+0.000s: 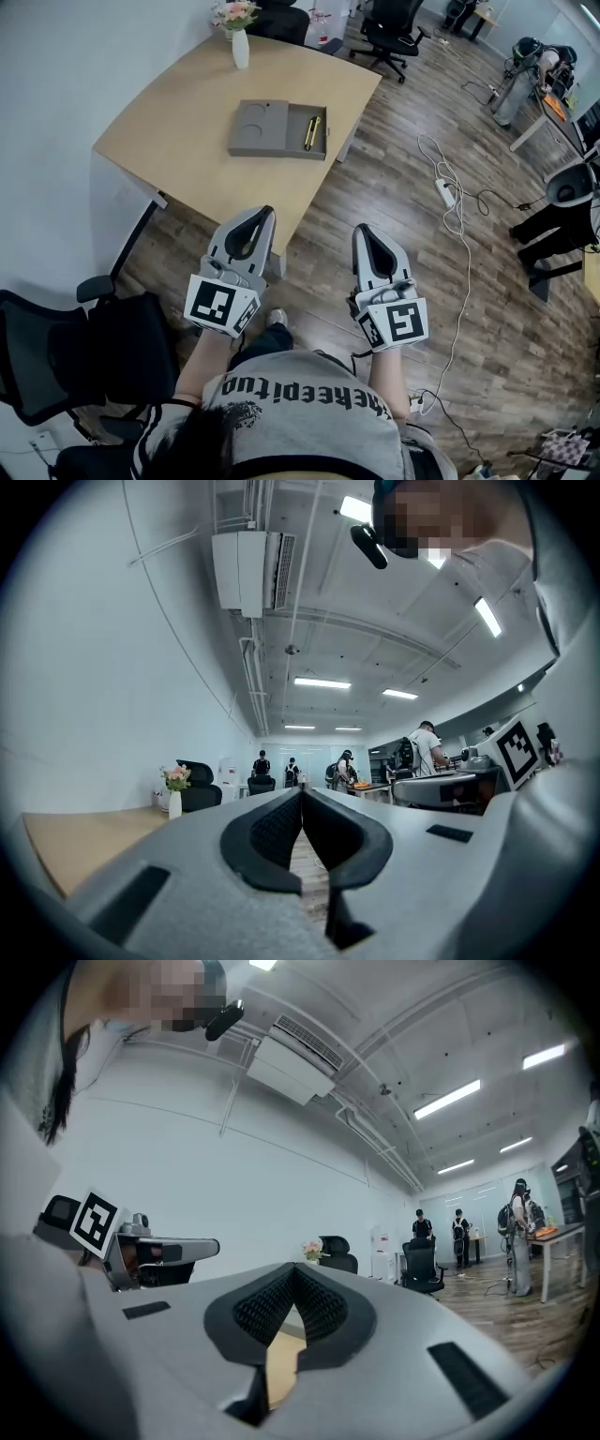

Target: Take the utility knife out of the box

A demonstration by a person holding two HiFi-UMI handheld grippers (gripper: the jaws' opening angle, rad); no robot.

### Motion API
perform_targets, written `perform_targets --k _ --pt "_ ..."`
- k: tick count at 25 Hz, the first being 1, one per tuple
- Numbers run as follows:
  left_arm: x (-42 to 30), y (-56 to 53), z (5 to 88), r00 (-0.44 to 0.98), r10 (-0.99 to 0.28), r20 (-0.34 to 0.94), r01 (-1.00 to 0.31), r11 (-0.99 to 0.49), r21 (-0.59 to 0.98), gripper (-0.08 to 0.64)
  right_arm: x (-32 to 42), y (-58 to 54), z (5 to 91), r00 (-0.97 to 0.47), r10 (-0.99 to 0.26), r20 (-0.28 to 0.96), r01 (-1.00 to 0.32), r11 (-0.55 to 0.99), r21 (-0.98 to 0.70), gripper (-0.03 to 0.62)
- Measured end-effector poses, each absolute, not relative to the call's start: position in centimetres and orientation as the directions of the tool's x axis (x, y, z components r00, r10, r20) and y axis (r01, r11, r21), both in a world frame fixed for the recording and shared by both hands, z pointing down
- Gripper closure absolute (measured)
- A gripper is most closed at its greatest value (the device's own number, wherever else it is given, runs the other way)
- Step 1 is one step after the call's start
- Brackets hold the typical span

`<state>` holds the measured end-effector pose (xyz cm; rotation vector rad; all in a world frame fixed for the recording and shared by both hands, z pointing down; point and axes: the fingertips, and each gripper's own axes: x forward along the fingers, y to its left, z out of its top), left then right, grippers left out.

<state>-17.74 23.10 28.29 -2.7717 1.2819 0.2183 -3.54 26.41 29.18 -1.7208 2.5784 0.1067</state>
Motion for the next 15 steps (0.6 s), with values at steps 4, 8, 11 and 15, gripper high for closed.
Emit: perform_targets --k 4,8,11,15 --pt "-17.7 21.3 28.5 0.654 -0.74 -0.159 -0.751 -0.661 -0.01 0.541 -3.9 24.8 29.3 -0.379 -0.923 -0.067 -0.925 0.377 0.04 0.586" --pt "-17.8 19.5 28.8 0.665 -0.73 -0.157 -0.74 -0.673 -0.006 0.541 -4.2 23.3 29.6 -0.368 -0.928 -0.062 -0.93 0.366 0.042 0.586" --pt "-17.9 18.3 28.9 0.675 -0.721 -0.156 -0.73 -0.683 -0.005 0.541 -4.2 22.1 29.6 -0.349 -0.935 -0.065 -0.937 0.347 0.033 0.586" --pt "-18.2 16.9 29.1 0.687 -0.709 -0.158 -0.718 -0.696 -0.002 0.541 -4.6 21.0 29.8 -0.335 -0.94 -0.065 -0.942 0.333 0.028 0.586"
